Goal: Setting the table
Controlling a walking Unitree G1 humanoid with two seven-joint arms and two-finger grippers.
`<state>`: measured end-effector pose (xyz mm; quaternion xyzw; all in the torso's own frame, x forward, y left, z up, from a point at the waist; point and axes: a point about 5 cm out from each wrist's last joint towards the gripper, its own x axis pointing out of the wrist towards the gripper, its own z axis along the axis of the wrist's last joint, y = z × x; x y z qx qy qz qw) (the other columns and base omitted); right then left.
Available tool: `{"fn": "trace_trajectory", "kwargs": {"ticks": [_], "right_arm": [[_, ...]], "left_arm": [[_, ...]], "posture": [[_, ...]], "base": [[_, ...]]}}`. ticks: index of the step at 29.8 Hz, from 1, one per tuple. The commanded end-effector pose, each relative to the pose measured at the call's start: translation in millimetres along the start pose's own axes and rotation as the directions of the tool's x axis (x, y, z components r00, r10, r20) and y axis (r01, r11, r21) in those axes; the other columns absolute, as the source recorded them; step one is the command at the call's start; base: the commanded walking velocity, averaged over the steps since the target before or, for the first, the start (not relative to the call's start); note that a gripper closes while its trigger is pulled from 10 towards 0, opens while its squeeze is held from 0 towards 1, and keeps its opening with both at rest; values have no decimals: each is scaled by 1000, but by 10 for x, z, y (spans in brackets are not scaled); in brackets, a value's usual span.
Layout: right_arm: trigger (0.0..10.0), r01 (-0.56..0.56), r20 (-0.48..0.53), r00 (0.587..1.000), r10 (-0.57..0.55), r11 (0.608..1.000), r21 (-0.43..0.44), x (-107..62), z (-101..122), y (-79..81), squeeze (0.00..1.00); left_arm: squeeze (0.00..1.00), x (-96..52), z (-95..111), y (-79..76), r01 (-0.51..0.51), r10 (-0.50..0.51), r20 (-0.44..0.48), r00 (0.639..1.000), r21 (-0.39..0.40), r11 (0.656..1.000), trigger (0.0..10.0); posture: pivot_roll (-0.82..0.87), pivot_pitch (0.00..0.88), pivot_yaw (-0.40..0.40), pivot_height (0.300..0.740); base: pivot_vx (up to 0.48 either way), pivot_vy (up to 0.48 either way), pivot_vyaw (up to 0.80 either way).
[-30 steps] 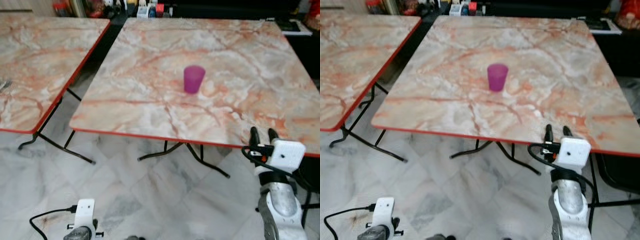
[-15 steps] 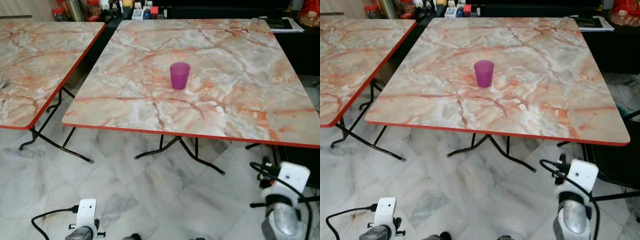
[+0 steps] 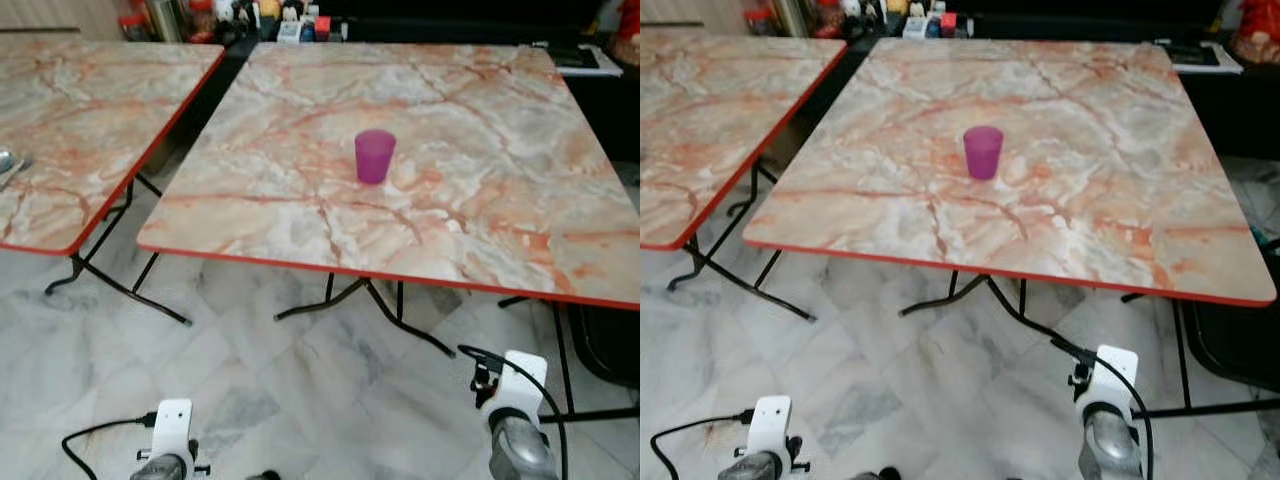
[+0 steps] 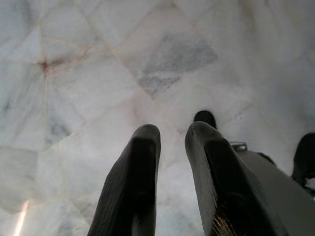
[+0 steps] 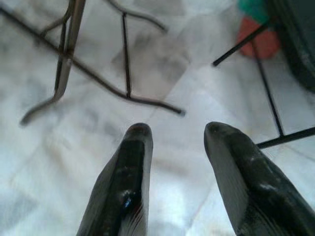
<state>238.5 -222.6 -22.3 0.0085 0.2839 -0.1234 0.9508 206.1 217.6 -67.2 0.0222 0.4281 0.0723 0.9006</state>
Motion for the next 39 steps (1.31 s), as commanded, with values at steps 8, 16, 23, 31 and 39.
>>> {"fn": "trace_trajectory", "kwargs": {"ticks": [8,16,23,31,39], "right_arm": [[10000,-148,-204,970,132,987,-65,-22,-431,210,0],[10000,-133,-293,949,119,991,-30,-70,-613,208,0],[10000,-123,-315,942,114,992,-8,-121,-714,179,0],[10000,-112,-312,945,101,994,-16,-117,-710,119,0],[10000,-110,-305,947,101,994,-12,-122,-714,138,0]], "left_arm": [[0,-19,-100,23,-8,8,-25,1000,-12,1000,10000],[0,-27,-132,3,-15,15,-20,1000,-20,1000,10000],[0,-31,-149,-9,-12,12,-21,1000,-20,1000,10000],[0,-26,-124,-17,-17,17,-12,1000,-33,999,10000],[0,-21,-102,-19,-22,22,-7,1000,-40,999,10000]], "posture": [[-8,83,18,740],[5,81,2,740],[-5,80,0,740],[-8,123,3,740],[-5,146,0,740]], "base": [[0,0,0],[0,0,0],[0,-349,-516],[0,-404,0],[0,-370,0]]}}
